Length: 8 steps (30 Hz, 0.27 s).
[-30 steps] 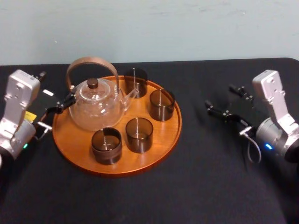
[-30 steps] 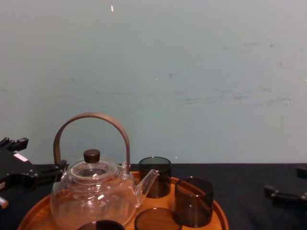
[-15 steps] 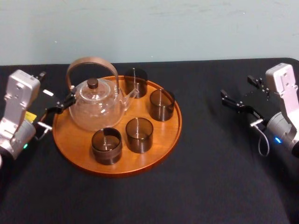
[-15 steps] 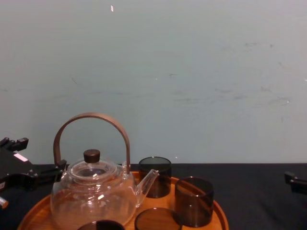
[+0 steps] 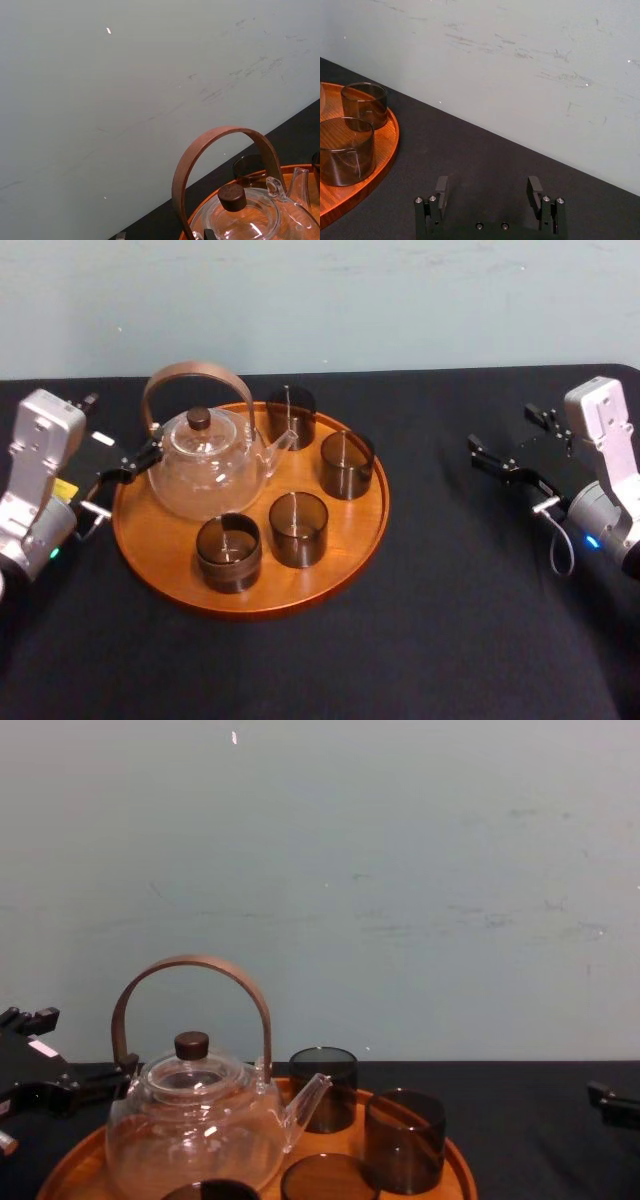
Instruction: Pick up the glass from the table and place it on the tray.
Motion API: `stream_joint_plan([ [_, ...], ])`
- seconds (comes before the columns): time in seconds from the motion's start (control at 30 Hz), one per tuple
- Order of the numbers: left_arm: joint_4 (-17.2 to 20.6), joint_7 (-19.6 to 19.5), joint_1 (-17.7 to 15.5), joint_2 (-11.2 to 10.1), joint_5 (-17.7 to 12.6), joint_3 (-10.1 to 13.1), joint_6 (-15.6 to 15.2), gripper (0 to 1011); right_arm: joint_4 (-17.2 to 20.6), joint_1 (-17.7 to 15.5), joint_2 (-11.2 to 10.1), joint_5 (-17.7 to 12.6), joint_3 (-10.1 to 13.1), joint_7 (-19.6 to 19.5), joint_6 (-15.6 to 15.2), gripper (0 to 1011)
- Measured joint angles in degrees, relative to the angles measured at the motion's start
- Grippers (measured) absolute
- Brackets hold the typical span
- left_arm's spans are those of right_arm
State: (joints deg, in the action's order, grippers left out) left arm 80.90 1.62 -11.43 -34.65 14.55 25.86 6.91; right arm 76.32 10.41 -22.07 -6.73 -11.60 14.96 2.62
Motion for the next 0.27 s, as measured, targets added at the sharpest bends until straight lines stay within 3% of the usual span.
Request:
stream_joint_plan([
  [0.27,0.0,0.0,0.0,0.0,0.0,0.0,0.0,1010,-0.1,0.0,0.0,-0.1,-0.1,0.1,0.0,1002],
])
